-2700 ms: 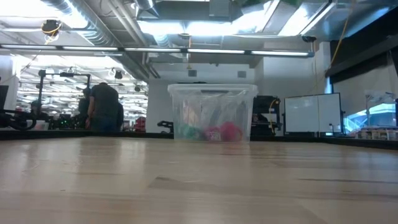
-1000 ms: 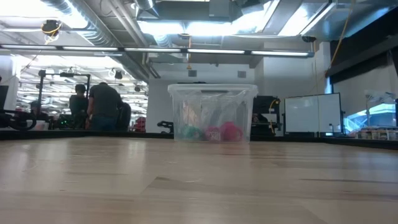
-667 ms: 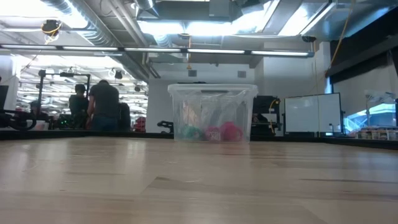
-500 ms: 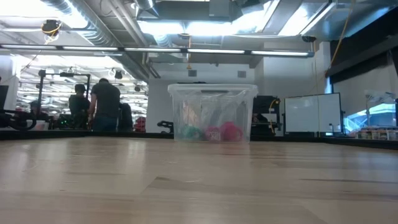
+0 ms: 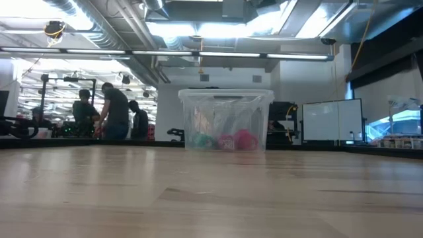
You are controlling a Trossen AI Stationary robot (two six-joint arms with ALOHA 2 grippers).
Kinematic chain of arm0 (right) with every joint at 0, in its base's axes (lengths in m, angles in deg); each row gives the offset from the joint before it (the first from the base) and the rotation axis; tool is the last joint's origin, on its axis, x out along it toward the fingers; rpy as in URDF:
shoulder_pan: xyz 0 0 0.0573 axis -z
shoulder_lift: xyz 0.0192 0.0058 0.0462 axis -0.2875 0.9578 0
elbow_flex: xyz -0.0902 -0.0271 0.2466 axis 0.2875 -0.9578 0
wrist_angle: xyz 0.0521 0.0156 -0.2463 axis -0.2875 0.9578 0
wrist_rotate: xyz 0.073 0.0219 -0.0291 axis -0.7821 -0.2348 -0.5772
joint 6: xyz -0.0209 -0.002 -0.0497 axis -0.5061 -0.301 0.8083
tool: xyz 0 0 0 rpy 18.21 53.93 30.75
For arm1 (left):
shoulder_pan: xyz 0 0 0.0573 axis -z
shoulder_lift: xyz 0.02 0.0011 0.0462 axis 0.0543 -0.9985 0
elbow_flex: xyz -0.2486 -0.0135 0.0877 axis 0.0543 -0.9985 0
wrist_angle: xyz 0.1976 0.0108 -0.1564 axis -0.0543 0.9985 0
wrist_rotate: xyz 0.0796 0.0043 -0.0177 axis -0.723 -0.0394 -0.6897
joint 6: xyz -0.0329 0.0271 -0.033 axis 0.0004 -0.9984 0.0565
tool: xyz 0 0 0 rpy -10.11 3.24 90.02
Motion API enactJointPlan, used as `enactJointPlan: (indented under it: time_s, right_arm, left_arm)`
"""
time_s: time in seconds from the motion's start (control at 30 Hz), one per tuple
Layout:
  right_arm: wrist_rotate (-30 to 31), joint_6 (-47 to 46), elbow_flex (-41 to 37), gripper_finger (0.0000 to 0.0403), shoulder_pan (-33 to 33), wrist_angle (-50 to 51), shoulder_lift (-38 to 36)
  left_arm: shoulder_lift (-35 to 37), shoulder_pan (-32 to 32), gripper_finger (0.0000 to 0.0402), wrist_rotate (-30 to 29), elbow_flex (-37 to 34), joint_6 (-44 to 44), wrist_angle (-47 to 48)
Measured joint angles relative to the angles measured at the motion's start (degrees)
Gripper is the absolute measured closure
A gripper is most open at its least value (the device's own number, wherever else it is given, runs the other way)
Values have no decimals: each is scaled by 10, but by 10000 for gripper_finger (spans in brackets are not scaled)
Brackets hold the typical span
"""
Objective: Roll bandage
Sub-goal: Roll the green bandage
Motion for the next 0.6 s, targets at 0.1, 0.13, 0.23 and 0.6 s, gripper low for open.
enactJointPlan:
  time_s: [0.1,0.13,0.23,0.6]
  right_arm:
    - [-1,-81,0,401,2,66,0]
    - [-2,-98,0,401,8,78,0]
    - [-2,-109,0,397,28,67,0]
    - [-115,-76,1,320,132,-4,0]
  left_arm:
    - [2,10,384,17,0,-25,-37]
    - [2,10,384,22,0,-31,-42]
    - [2,-3,384,23,0,-31,-40]
    - [3,-92,384,28,0,51,-20]
